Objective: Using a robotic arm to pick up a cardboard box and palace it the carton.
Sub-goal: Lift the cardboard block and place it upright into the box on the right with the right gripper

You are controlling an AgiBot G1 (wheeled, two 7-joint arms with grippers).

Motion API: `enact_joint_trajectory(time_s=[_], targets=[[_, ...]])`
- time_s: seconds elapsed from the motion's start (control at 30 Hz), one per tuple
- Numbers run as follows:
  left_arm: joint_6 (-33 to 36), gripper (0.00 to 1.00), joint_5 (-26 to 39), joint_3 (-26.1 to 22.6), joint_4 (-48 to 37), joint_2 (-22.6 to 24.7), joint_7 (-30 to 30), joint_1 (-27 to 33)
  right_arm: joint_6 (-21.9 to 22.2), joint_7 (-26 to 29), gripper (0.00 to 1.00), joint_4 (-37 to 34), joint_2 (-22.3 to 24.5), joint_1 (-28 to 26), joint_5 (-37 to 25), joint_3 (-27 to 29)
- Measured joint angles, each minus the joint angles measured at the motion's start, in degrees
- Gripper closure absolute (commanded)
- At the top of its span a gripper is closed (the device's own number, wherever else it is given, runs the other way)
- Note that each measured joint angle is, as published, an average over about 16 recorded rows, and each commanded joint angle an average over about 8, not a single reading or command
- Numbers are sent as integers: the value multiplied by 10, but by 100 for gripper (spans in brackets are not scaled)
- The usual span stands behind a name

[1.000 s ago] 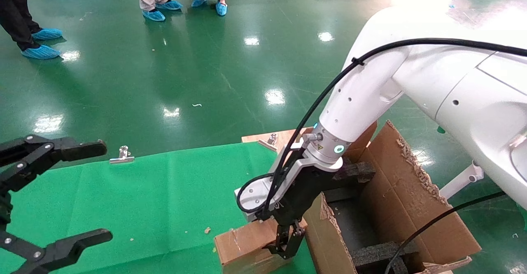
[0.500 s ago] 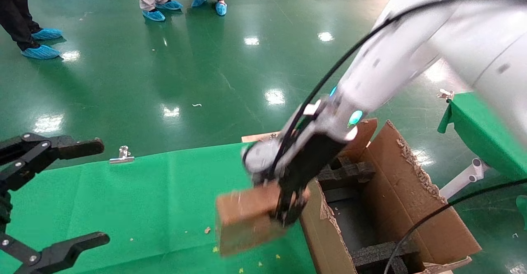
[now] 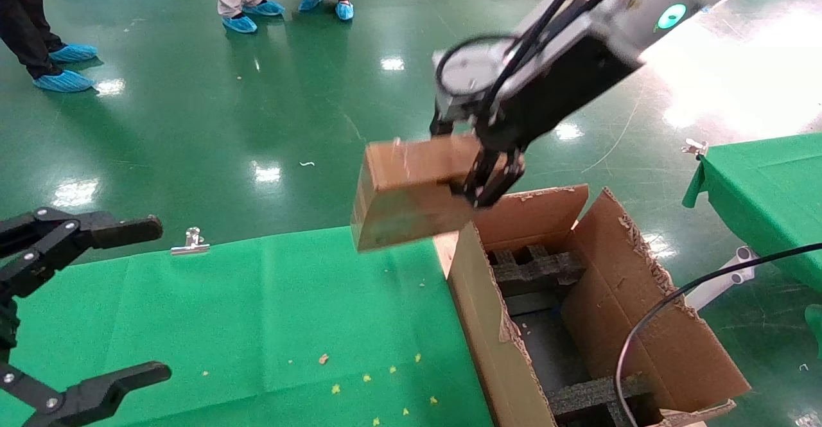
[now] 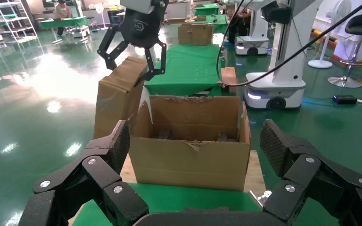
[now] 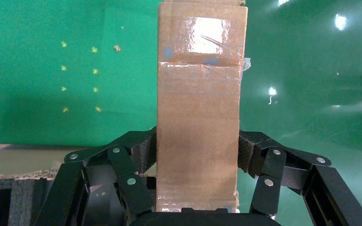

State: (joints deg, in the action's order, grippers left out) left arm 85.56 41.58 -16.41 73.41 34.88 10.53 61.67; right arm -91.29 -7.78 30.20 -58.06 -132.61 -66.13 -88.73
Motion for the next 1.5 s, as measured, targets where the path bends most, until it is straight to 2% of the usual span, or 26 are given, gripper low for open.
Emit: enact_joint_trajectory(time_s=[0.33, 0.63, 0.87, 1.17, 1.5], targets=[[0, 0, 0, 0, 0, 0, 0, 0, -4, -4, 100, 8, 55, -55, 17, -84], [0, 0, 0, -1, 0, 0, 0, 0, -4, 20, 100, 44, 125, -100, 25, -191], [0, 0, -1, -1, 0, 0, 0, 0, 0, 46, 100, 58, 167, -114, 39, -266], [-1, 0, -1, -1, 0, -1, -1, 0, 14, 113, 100, 35, 191, -100, 57, -321], [-1, 0, -1, -2, 0, -1, -1, 0, 54, 234, 100, -1, 223, -69, 85, -333]])
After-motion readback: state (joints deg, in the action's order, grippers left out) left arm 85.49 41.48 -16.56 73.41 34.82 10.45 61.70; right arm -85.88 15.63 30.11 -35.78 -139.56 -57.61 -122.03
